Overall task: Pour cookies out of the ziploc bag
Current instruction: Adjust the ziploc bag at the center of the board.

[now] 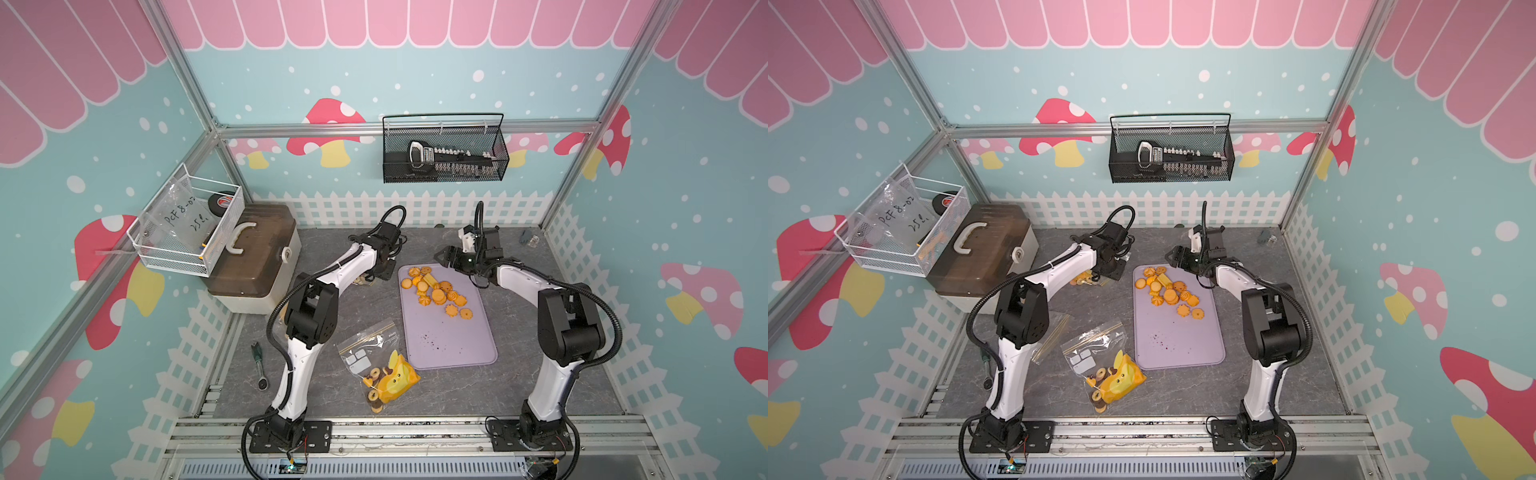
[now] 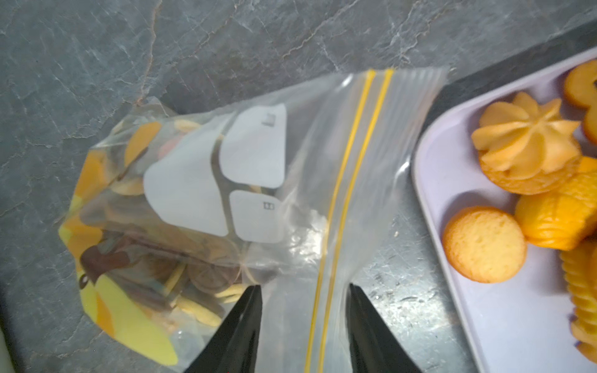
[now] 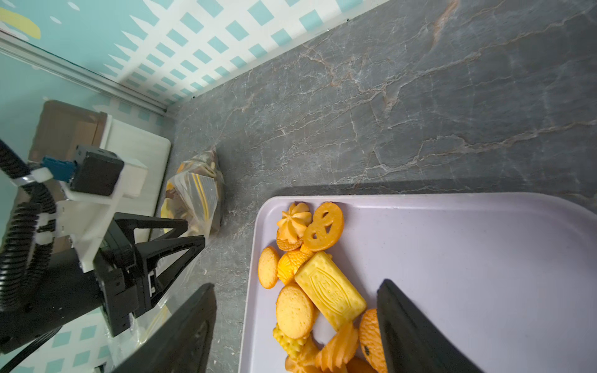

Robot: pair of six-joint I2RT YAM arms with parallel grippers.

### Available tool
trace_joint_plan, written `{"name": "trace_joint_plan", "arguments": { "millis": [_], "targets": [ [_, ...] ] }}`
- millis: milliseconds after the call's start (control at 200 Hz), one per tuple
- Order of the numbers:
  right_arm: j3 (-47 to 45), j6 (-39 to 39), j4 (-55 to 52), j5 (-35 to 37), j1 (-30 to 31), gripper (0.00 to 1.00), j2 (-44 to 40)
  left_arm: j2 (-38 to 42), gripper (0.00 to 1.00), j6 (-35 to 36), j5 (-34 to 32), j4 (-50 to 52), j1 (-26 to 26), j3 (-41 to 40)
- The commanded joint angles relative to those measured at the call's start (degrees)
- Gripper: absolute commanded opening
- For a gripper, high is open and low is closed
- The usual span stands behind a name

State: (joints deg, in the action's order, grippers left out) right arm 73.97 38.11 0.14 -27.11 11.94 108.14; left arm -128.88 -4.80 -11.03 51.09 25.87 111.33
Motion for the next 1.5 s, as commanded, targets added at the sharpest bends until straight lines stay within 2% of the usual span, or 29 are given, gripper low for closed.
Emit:
{"name": "trace_joint_plan", "arguments": {
  "millis": [0, 175, 290, 390, 455, 650, 701, 801, 856, 971, 1046, 1176, 1346, 1446, 1496],
  "targets": [
    [0.5, 0.9, 2.0, -1.7, 0.0, 0.74, 2.1, 2.5, 0.43, -0.6, 0.6, -0.6, -0.8, -0.3],
    [2.9, 1.6, 3.0, -3.6, 3.0, 0.68, 5.1, 3.1, 0.38, -0.7, 0.9, -1.0, -1.0, -0.4],
    [4.4, 3.5, 5.5, -5.3, 5.0, 0.59, 7.7, 3.5, 0.37, -0.7, 1.3, -1.0, -1.2, -0.8],
    [6.7, 4.5, 6.2, -6.5, 6.8, 0.52, 10.3, 4.1, 0.30, -0.6, 1.5, -1.1, -1.3, -1.3],
    [8.2, 5.0, 6.5, -6.7, 7.7, 0.51, 11.8, 4.5, 0.24, -0.7, 1.5, -1.2, -1.5, -1.5],
    [11.7, 8.2, 8.8, -8.2, 9.3, 0.53, 15.6, 6.4, 0.21, -1.6, 2.2, -2.3, -1.9, -3.1],
    [12.4, 8.5, 8.8, -8.5, 9.6, 0.57, 16.2, 7.2, 0.26, -2.1, 2.2, -2.6, -2.1, -3.7],
    [13.8, 9.6, 8.7, -9.1, 10.3, 0.60, 17.5, 10.7, 0.46, -3.5, 3.0, -5.1, -2.1, -7.2],
    [14.4, 10.1, 8.8, -9.4, 10.9, 0.60, 18.4, 13.5, 0.58, -4.2, 3.9, -7.3, -4.1, -10.4],
    [15.2, 10.8, 8.6, -9.3, 12.2, 0.60, 19.4, 18.0, 0.77, -4.6, 4.9, -9.9, -5.1, -15.5],
    [15.7, 11.3, 8.6, -8.8, 13.0, 0.59, 20.1, 20.2, 0.84, -5.0, 5.0, -10.0, -5.5, -17.9],
    [17.5, 12.5, 8.3, -7.8, 14.4, 0.59, 22.2, 24.4, 0.88, -6.8, 7.0, -13.3, -7.4, -24.1],
    [20.0, 14.2, 8.3, -7.4, 16.4, 0.58, 24.2, 28.4, 0.99, -8.9, 10.0, -17.2, -9.5, -30.6],
    [21.4, 15.5, 8.3, -7.0, 17.3, 0.50, 25.0, 28.3, 0.99, -10.6, 12.2, -21.1, -10.3, -33.1],
    [21.8, 16.1, 8.3, -6.8, 17.4, 0.36, 25.4, 27.6, 0.99, -11.8, 13.2, -22.6, -10.9, -33.1]
  ]
}}
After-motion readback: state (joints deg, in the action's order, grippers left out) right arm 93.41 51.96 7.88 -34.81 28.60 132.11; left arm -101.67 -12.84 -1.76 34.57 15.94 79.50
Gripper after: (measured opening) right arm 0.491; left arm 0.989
